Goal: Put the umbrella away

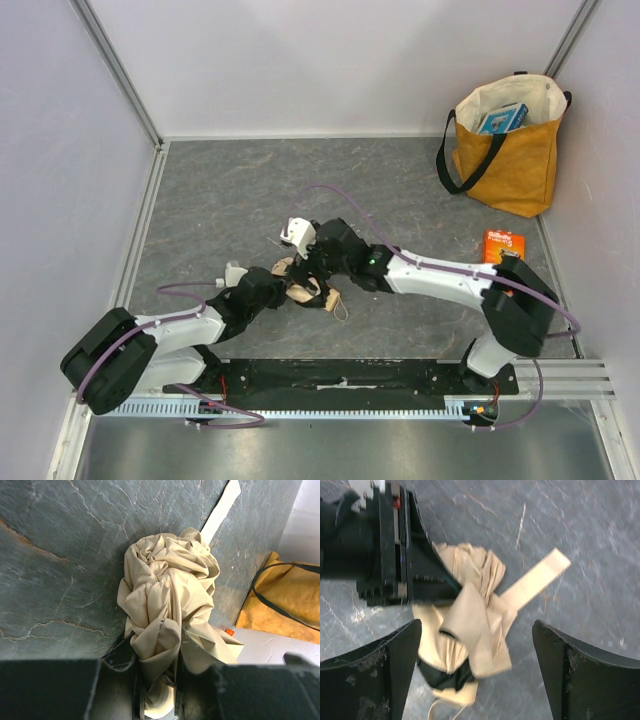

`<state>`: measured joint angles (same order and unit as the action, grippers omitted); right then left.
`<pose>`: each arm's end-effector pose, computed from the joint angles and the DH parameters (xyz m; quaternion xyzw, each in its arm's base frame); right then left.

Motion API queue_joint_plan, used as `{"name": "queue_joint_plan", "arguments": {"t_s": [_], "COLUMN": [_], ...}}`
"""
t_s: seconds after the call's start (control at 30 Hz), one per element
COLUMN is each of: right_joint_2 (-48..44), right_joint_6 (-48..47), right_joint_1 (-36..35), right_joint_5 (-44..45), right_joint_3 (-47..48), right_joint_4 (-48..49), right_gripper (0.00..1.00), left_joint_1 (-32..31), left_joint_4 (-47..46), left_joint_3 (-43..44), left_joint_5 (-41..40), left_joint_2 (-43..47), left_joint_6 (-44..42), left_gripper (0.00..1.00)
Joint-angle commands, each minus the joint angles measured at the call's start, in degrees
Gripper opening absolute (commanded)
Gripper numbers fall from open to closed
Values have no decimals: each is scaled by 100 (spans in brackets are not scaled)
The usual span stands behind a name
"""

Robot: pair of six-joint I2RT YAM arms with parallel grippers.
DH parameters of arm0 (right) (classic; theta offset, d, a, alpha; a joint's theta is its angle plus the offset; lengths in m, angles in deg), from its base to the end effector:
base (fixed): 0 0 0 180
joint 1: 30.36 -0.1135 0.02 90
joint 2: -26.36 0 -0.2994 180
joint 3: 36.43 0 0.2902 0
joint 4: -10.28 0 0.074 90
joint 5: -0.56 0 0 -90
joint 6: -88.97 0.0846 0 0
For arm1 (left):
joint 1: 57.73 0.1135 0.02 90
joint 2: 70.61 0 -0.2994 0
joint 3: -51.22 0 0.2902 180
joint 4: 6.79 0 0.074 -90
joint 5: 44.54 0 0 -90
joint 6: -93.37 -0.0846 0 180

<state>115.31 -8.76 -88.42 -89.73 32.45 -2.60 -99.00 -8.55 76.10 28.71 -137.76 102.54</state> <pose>0.2219 0.3568 0.2270 -0.4782 0.7371 0.2051 0.4313 0.1937 -0.1376 0.0935 -0.4883 0.7567 -0.3449 0.2646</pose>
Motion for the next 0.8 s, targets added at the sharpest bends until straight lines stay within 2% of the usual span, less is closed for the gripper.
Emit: {"name": "queue_joint_plan", "arguments": {"t_s": [0.0,0.07,0.17,0.3,0.4,0.6,0.77], "right_joint_2": [781,949,1028,993,1028,1353,1152], "right_joint_6": [-923,-915,-897,-862,-836,-924,-731], "right_joint_1": [155,50,-170,-337,-460,-618,-592], "right_joint_5": [-1305,-1333,-807,-42,-6,1329,1041], "right_joint_3": [799,801,485,-7,-140,-386,-746], "right_joint_4": [-334,-353,-73,446,543,1009,1202], "right_gripper": [97,96,93,87,84,78,72], "left_joint_1": [-56,-56,-56,-73,-47,-47,-38], "left_joint_4": [1272,1473,1747,1651,1633,1686,1424], "left_joint_3": [-214,-127,76,103,94,32,-222], "left_joint_5": [172,216,313,410,454,541,542], "left_joint_2": [-201,-263,-412,-553,-579,-456,-316], "left_joint_6": [-83,-13,14,67,102,225,199], "left_gripper": [2,2,2,2,2,2,2]}}
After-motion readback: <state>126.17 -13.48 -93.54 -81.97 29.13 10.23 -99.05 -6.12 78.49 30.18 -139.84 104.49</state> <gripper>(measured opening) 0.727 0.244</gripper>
